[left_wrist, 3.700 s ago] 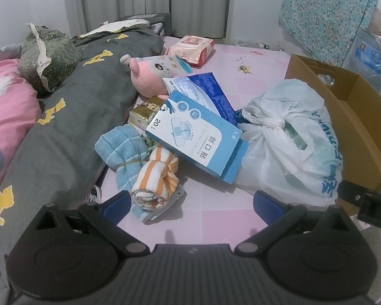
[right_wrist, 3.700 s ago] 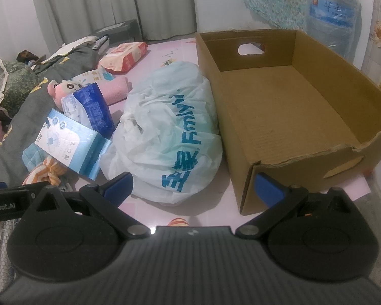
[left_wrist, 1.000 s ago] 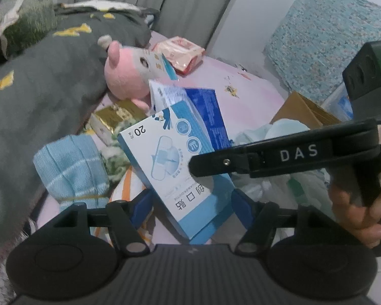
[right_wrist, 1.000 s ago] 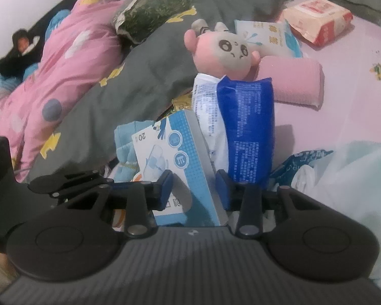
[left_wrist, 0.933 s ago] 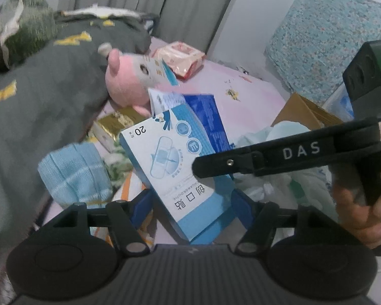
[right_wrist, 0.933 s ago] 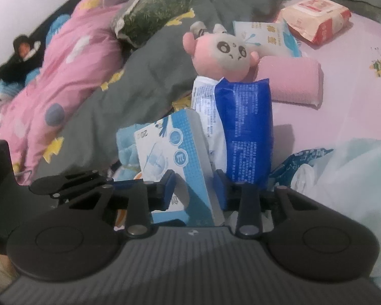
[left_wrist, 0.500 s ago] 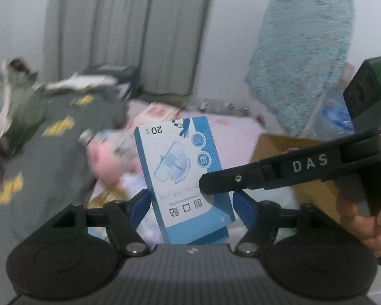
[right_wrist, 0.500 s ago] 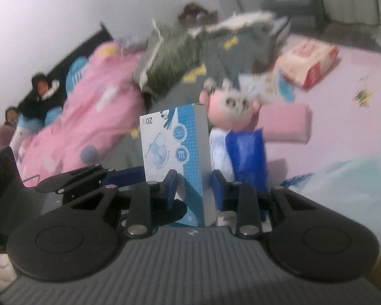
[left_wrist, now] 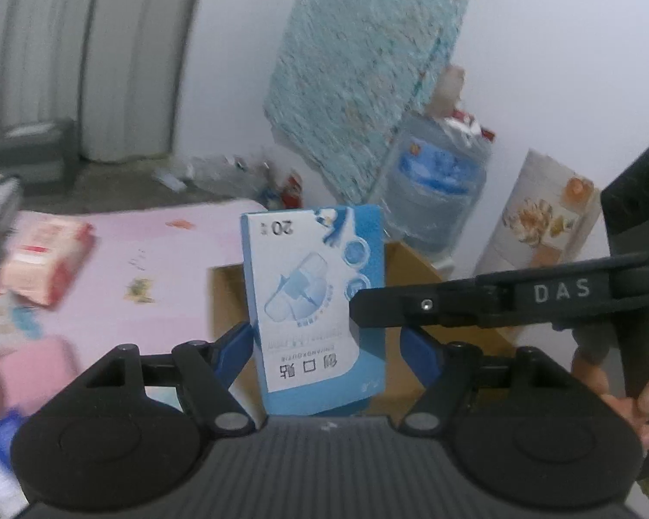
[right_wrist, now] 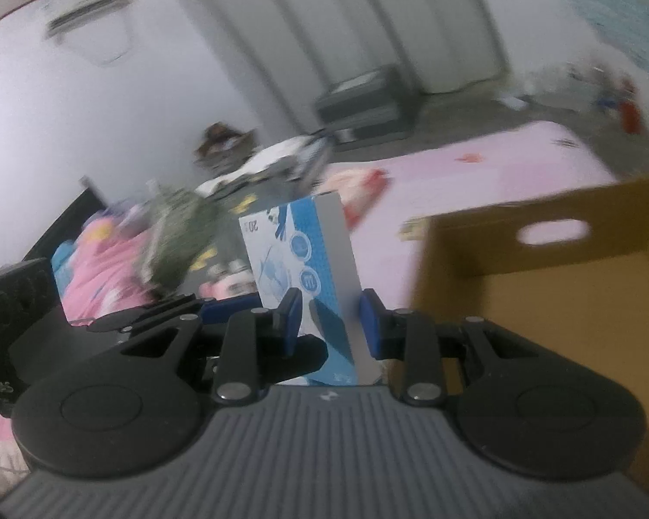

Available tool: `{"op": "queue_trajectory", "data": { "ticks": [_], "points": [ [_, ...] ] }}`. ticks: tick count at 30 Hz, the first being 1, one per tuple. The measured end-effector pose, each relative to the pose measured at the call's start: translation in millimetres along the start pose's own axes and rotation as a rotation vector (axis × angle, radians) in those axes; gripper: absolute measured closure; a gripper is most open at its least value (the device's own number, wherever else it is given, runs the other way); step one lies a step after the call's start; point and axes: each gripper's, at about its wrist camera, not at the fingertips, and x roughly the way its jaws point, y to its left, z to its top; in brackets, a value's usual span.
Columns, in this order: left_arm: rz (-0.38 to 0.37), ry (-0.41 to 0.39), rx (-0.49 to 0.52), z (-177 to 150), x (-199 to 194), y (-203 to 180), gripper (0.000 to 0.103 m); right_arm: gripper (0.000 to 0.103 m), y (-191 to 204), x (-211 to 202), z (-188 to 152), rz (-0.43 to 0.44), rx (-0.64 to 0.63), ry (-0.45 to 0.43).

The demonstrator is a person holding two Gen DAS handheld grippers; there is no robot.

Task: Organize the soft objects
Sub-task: 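Carry the bandage box into the cardboard box and open the right tool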

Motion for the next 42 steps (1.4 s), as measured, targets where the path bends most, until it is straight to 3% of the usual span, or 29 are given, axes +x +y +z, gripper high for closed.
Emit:
{"op": "queue_trajectory", "data": {
  "ticks": [5,11,16,23,29,42],
  "points": [
    [0.012,0.092,0.013,8.3,67.0,-12.4,0.028,0.075,-69.7,8.2,7.1,-0.048,0.091,0.027],
    [0.112,0.212,0.043,0.3,118.4,-10.3,0.028,0.075,-138.8,65.7,-9.2,-0.116,0.184,0.119],
    [0.061,0.16,-0.034,3.1,90.1,8.4,0.025,0.075,-172.6,91.6,-29.2,-0.176,0.265,0.186],
    [0.109,0.1,-0.092,-1.1,33.6,43.9,0.023,0.075,-184.2,109.6,-38.4,-0.211,0.326,0.245],
    [0.185,0.08,-0.139,-23.4,-3.6,75.0,0.023,0.076,-177.6,154.8,-26.2,-0.276,0.296,0.305],
    [0.29,0.057,-0.175,-63.7,-43.9,111.4,0.023,0.081,-137.3,202.5,-7.6,-0.271,0.1,0.319]
  ]
}}
